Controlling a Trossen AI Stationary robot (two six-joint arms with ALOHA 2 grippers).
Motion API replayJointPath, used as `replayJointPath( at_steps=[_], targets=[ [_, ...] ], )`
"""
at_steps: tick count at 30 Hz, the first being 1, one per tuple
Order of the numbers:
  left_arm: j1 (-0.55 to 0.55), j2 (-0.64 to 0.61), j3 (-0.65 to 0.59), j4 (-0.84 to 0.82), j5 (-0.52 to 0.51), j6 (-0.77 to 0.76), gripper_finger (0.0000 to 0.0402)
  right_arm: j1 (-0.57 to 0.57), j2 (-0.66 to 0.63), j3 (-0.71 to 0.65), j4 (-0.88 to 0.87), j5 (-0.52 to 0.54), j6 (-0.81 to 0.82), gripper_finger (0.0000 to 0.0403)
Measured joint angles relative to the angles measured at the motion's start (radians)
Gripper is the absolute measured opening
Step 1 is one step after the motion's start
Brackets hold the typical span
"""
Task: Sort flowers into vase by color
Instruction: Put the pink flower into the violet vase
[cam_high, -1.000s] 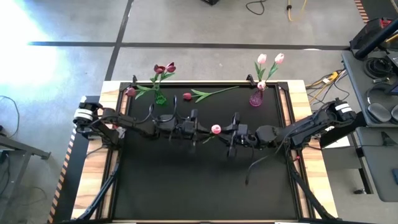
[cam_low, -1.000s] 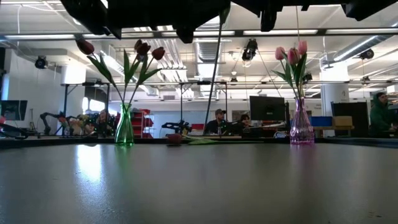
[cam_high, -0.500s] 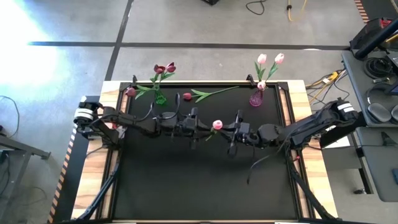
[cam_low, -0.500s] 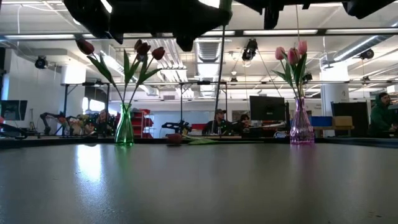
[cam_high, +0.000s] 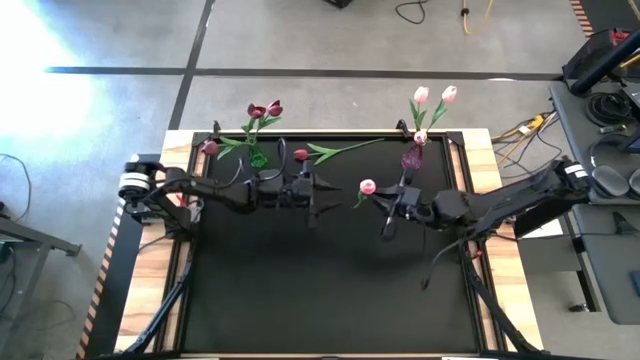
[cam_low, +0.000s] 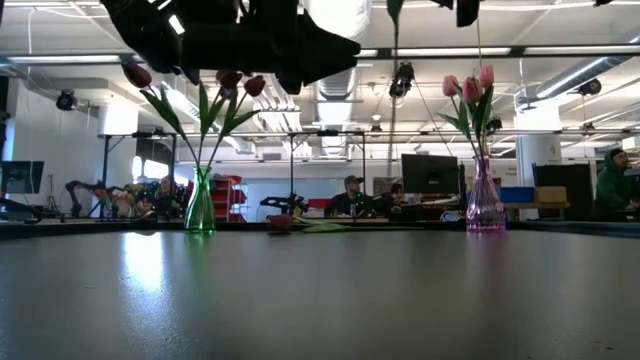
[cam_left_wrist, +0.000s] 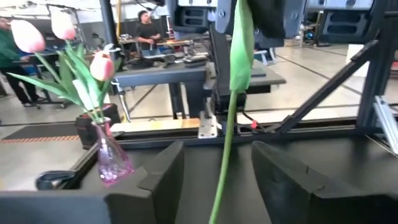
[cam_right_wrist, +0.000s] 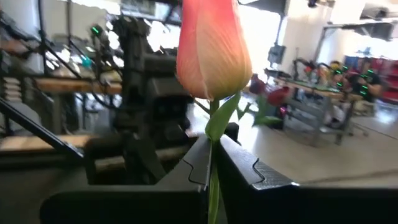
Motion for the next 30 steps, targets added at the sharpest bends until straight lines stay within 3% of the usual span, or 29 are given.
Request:
replayJointPath(
  at_steps=[15,30],
  targets=[
    [0.05,-0.018,-0.061,0.054,-0.01,0.011,0.0185,-0.001,-0.179,-0.002,-0.234,0.038,-0.042,0.0013],
    [0.114,-0.042,-0.26,0.297,-0.034,-0.008,0.0185,-0.054,-0.298,-0.005,-0.311,0.119,-0.066,0.0013]
  ],
)
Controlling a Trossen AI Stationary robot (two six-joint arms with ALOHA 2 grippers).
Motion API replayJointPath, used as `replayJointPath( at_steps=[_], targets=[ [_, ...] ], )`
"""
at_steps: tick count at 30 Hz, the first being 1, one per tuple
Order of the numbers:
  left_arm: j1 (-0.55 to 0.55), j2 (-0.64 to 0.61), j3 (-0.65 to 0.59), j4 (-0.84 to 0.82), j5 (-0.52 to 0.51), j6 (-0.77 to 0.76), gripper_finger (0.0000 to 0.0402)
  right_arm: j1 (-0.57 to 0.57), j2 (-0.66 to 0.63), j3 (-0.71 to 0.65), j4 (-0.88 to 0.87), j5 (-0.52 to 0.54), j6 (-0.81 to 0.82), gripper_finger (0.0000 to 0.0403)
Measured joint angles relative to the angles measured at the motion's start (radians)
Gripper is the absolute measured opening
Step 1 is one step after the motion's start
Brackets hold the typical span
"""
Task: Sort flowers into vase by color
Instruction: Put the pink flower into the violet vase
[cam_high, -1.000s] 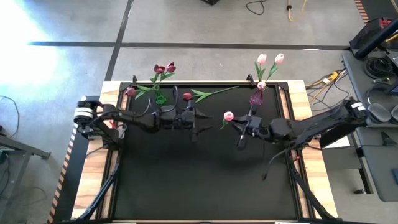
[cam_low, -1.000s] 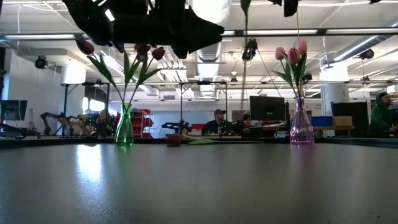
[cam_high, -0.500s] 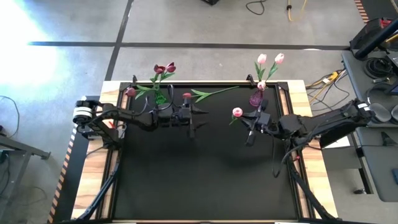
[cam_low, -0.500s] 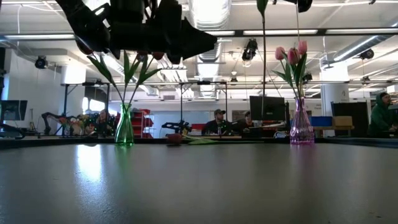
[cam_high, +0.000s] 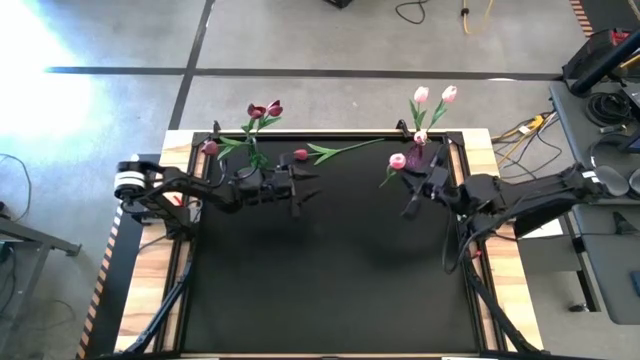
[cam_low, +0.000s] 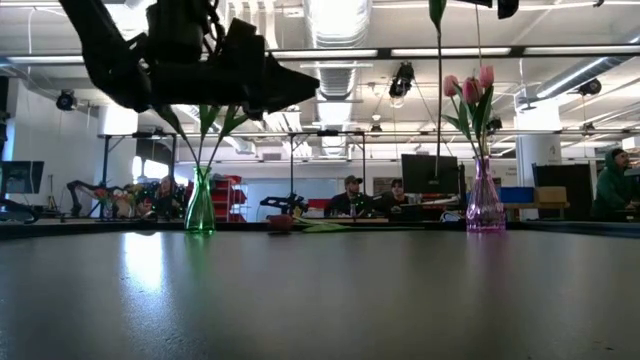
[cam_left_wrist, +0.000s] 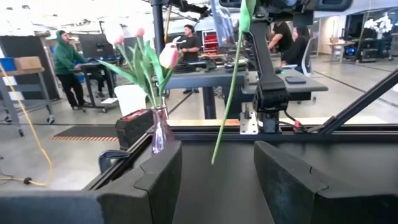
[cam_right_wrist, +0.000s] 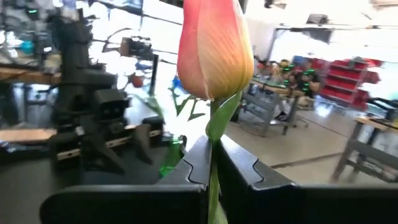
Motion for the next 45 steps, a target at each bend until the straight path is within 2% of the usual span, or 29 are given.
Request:
replayJointPath(
  at_steps=[5,13,24,28,39,45],
  targets=[
    [0.013,-0.036,-0.052,0.026,-0.001,-0.009,0.0185,-0.031,-0.033,0.027,-0.022,0.124,-0.037,0.0013],
    [0.048,-0.06,-0.122,0.081,-0.03,-0.018,0.0184,-0.089,-0.041,0.107,-0.021,0.304,-0.191,0.0013],
    [0.062,-0.059,-0.131,0.086,-0.035,-0.026,0.0184,-0.199,-0.041,0.155,-0.015,0.396,-0.238,0.0013],
    [0.062,-0.059,-0.13,0.088,-0.035,-0.036,0.0184,-0.197,-0.043,0.181,-0.021,0.49,-0.267,0.0013],
    [0.066,-0.059,-0.127,0.095,-0.035,-0.044,0.0184,-0.243,-0.073,0.184,-0.022,0.465,-0.278,0.0013],
    [0.066,-0.059,-0.123,0.095,-0.035,-0.044,0.0184,-0.209,-0.088,0.184,-0.046,0.485,-0.244,0.0013]
  ],
)
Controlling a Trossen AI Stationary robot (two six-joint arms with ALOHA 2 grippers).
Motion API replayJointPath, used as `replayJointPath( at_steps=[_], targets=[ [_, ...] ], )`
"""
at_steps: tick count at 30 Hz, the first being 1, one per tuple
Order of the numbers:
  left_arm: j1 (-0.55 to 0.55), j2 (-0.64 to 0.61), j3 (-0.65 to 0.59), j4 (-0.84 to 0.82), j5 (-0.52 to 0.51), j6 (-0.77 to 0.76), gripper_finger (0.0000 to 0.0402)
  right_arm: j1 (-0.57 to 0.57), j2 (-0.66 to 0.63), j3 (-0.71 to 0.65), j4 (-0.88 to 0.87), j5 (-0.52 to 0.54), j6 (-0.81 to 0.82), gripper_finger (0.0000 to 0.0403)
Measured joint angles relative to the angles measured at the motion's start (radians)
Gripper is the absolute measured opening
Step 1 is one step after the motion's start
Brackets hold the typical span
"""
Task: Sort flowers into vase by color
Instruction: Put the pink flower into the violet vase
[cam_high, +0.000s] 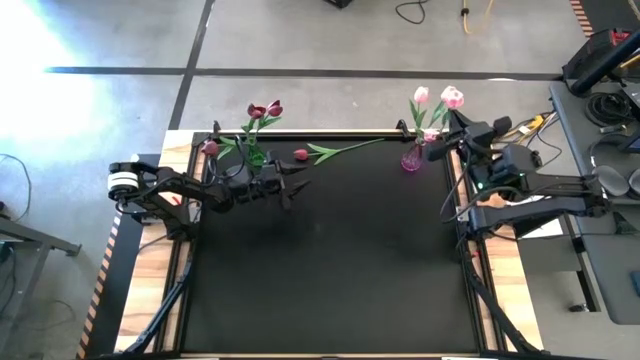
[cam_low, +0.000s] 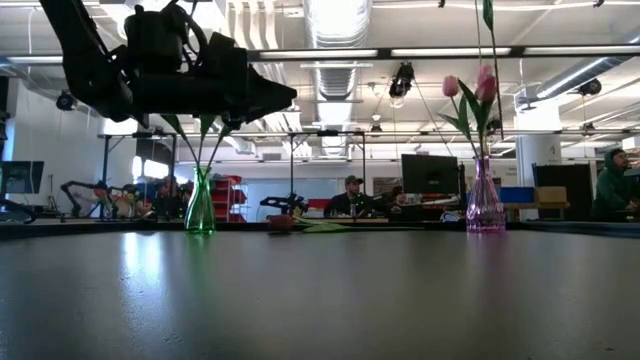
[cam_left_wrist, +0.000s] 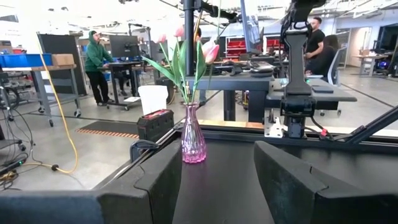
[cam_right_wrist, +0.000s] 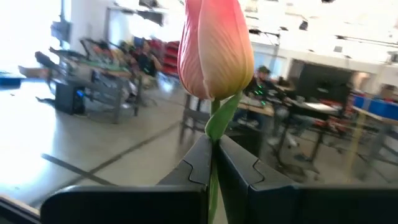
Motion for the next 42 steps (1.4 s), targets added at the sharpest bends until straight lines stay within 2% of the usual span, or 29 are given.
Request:
replayJointPath(
  at_steps=[5,8,11,16,21,28,38,42],
  targets=[
    [0.0,0.0,0.0,0.0,0.0,0.0,0.0184,0.045,-0.001,0.013,-0.04,0.15,-0.024,0.0013],
    [0.001,0.0,0.0,0.0,0.0,0.0,0.0184,0.047,-0.006,0.019,-0.041,0.208,-0.064,0.0013],
    [0.002,0.0,0.0,0.0,0.0,0.0,0.0185,0.045,-0.024,0.023,-0.042,0.218,-0.086,0.0013],
    [0.002,0.0,0.001,0.0,0.0,0.0,0.0184,0.01,-0.067,0.014,-0.043,0.071,-0.048,0.0013],
    [0.002,0.0,0.006,-0.001,0.0,0.0,0.0185,-0.073,-0.084,-0.012,-0.04,-0.067,0.003,0.0013],
    [0.002,0.0,0.006,-0.001,0.001,-0.009,0.0185,-0.196,-0.084,-0.063,-0.043,-0.192,0.107,0.0013],
    [0.002,0.0,0.006,-0.001,0.001,-0.008,0.0185,-0.266,-0.083,-0.119,-0.035,-0.241,0.204,0.0012],
    [0.002,0.0,0.006,-0.001,0.001,-0.008,0.0185,-0.277,-0.083,-0.147,0.022,-0.255,0.205,0.0012]
  ],
)
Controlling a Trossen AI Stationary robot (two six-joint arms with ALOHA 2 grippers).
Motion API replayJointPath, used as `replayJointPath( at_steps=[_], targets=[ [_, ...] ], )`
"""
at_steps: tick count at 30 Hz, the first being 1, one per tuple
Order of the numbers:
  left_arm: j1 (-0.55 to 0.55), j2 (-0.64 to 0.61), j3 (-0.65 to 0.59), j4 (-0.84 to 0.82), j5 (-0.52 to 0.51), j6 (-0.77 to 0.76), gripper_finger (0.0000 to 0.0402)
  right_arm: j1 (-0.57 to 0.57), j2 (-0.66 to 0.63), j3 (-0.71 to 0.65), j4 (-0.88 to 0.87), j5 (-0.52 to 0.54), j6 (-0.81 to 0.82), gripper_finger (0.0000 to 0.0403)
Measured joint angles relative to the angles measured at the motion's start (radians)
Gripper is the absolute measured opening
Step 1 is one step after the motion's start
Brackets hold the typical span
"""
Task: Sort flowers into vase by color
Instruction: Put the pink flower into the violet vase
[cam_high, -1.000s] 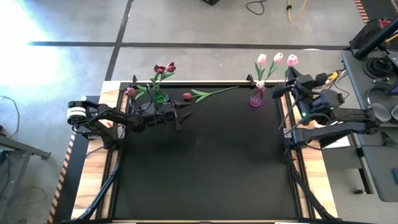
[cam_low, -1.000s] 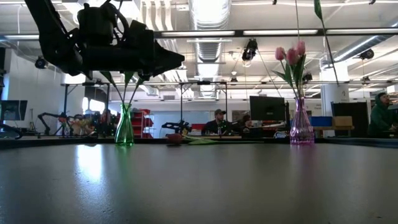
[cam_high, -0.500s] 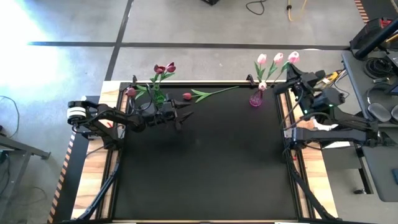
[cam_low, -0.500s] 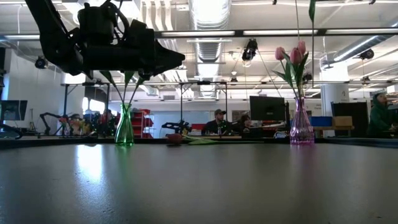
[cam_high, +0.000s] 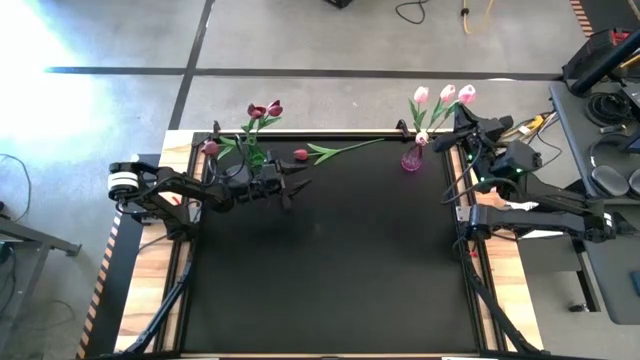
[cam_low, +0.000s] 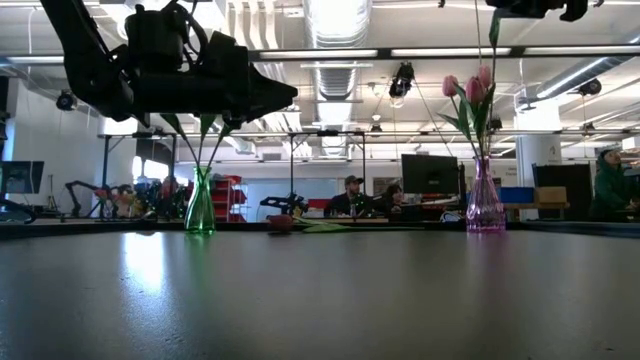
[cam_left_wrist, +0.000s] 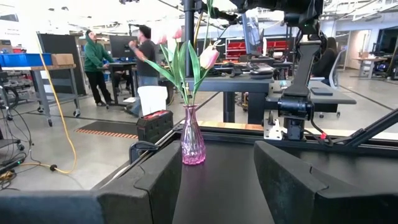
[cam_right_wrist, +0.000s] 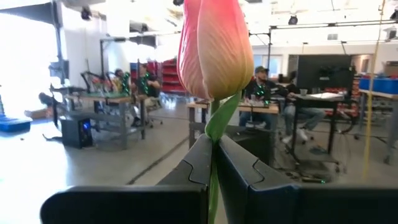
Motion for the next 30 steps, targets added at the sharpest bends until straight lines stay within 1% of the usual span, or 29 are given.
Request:
replayJointPath(
  at_steps=[6,15,23,30],
  targets=[
    [0.0,0.0,0.0,0.0,0.0,0.0,0.0185,-0.01,0.0,-0.035,0.094,-0.02,-0.024,0.0012],
    [0.0,0.0,0.0,0.0,0.0,0.0,0.0185,-0.029,0.019,-0.045,0.09,-0.027,-0.006,0.0012],
    [0.0,0.0,0.0,-0.002,0.001,-0.002,0.0185,-0.078,0.119,-0.055,0.086,-0.027,0.037,0.0012],
    [0.0,0.0,-0.001,-0.011,0.001,-0.015,0.0185,-0.152,0.211,-0.055,0.086,-0.028,0.09,0.0012]
  ],
)
